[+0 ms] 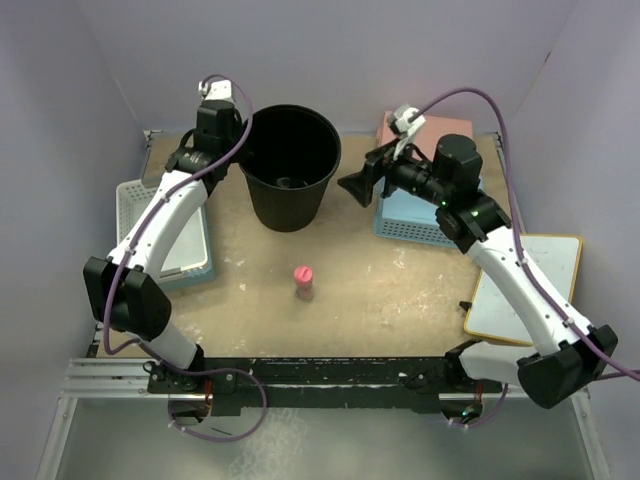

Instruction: Turn the large container upside down

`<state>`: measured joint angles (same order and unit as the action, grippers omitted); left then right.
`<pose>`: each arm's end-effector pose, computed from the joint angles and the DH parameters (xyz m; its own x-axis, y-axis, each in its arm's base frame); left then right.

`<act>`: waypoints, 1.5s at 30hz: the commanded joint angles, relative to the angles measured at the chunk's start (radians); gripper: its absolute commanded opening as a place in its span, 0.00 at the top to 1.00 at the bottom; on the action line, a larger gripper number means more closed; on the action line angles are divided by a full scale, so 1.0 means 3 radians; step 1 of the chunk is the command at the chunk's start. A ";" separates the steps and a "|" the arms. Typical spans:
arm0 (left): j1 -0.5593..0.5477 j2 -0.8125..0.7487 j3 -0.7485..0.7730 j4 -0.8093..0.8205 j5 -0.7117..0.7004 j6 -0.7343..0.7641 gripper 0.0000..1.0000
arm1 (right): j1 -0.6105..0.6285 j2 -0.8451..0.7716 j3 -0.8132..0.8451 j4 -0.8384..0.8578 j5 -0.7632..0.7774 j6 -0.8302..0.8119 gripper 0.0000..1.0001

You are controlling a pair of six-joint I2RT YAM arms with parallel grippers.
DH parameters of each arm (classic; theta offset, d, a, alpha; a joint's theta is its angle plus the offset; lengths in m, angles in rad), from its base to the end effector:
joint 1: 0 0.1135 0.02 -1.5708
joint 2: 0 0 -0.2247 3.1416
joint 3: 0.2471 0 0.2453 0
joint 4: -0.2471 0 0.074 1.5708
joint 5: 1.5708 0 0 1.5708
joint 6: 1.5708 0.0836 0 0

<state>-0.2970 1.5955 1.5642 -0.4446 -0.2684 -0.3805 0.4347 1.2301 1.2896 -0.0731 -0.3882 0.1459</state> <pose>0.3914 -0.0966 0.3198 -0.4278 -0.2435 -0.8704 -0.1100 0.9699 -0.2173 0.2861 0.1677 0.3973 -0.1188 0.0932 -0.9885 -0.7235 0.6737 0.1505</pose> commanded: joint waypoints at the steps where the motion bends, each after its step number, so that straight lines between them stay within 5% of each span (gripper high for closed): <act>1: -0.0007 0.0098 0.0499 -0.0110 0.0232 0.0146 1.00 | 0.0383 0.0265 0.0353 0.0112 -0.0757 -0.0784 0.04; 7: -0.0007 0.0200 0.0746 -0.0416 0.0526 0.0076 1.00 | 0.0924 0.0969 0.1112 -0.0549 -0.0490 -0.1283 0.02; 15: -0.0007 0.0174 0.0756 -0.0485 0.0559 0.0046 1.00 | 0.0980 0.1444 0.1304 -0.0697 -0.0058 -0.1317 0.09; 22: -0.0007 0.0181 0.0790 -0.0431 0.0597 0.0018 1.00 | 0.1133 0.1719 0.1551 -0.1097 0.0213 -0.1504 0.56; 25: -0.0007 0.0165 0.0799 -0.0366 0.0653 -0.0025 1.00 | 0.1146 0.1708 0.1519 -0.1055 0.0260 -0.1510 0.96; 27: -0.0007 0.0129 0.0787 -0.0294 0.0695 -0.0066 0.90 | 0.1144 0.1671 0.1457 -0.0953 0.0300 -0.1463 1.00; 30: -0.0007 0.0035 0.0749 -0.0182 0.0676 -0.0087 0.54 | 0.1144 0.1622 0.1397 -0.0826 0.0412 -0.1258 1.00; 33: -0.0007 -0.0209 0.0573 0.0077 0.0548 -0.0147 0.29 | 0.1055 0.1589 0.1368 -0.0731 0.0539 -0.1022 1.00; 45: 0.0002 -0.1091 0.0373 0.0073 0.0067 -0.0172 0.24 | 0.0366 0.1698 0.1136 0.0358 -0.0721 0.0631 1.00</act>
<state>-0.3031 1.3098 1.6863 -0.4252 -0.1482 -0.4278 0.5762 1.7340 1.6745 -0.1486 -0.4347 0.0719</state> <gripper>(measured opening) 0.760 0.070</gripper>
